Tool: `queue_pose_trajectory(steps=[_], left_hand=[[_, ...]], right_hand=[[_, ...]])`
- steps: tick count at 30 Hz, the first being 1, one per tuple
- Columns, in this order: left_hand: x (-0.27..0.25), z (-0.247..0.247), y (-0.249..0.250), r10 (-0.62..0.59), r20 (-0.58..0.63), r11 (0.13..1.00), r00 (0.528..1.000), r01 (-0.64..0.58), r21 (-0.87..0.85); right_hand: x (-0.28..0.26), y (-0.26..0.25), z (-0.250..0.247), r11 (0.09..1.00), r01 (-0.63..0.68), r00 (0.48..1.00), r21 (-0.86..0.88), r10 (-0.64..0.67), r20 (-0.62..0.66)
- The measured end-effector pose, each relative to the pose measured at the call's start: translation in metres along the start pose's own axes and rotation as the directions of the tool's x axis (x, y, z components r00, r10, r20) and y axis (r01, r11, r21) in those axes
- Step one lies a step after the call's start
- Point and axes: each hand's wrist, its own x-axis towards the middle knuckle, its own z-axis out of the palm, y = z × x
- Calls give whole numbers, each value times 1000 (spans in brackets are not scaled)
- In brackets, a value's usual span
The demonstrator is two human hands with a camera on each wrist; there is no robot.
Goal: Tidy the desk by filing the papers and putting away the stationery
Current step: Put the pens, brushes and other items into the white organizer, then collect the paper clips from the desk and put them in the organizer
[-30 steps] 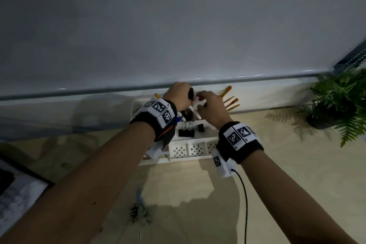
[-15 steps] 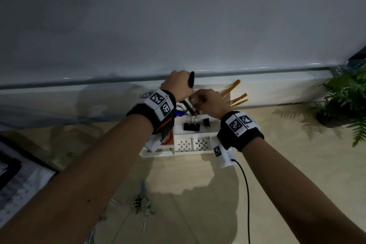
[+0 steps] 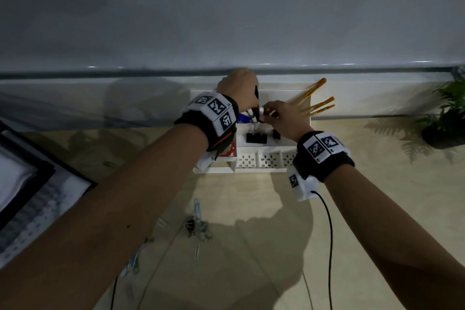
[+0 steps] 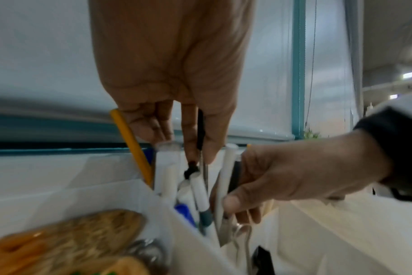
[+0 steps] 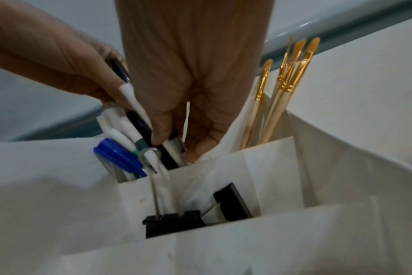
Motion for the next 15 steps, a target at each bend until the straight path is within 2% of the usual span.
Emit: queue_pose_trajectory(steps=[2, 4, 6, 8, 10, 12, 15], left_hand=[[-2, -2, 1, 43, -88, 993, 995, -33, 109], [-7, -6, -2, 50, -206, 983, 977, -12, 181], [-14, -8, -10, -40, -275, 987, 961, 80, 139], [-19, -2, -21, -150, -232, 989, 961, 148, -26], [-22, 7, -24, -127, -119, 989, 985, 117, -90], [-26, 11, -21, -105, -41, 989, 994, 100, -113], [-30, 7, -20, -109, 5, 979, 994, 108, -174]], right_hand=[[3, -1, -1, 999, -14, 998, 35, 16, -61], [3, -5, -4, 1000, -14, 993, 22, 16, -120], [4, -9, -4, 1000, -6, 994, -28, 3, -106], [4, -14, 2, 995, -16, 1000, -97, 18, 18], [5, -17, 9, 992, -45, 990, -117, 60, 130], [6, -18, 13, 988, -69, 984, -140, 91, 155], [6, -19, 12, 985, -89, 980, -149, 114, 162]])
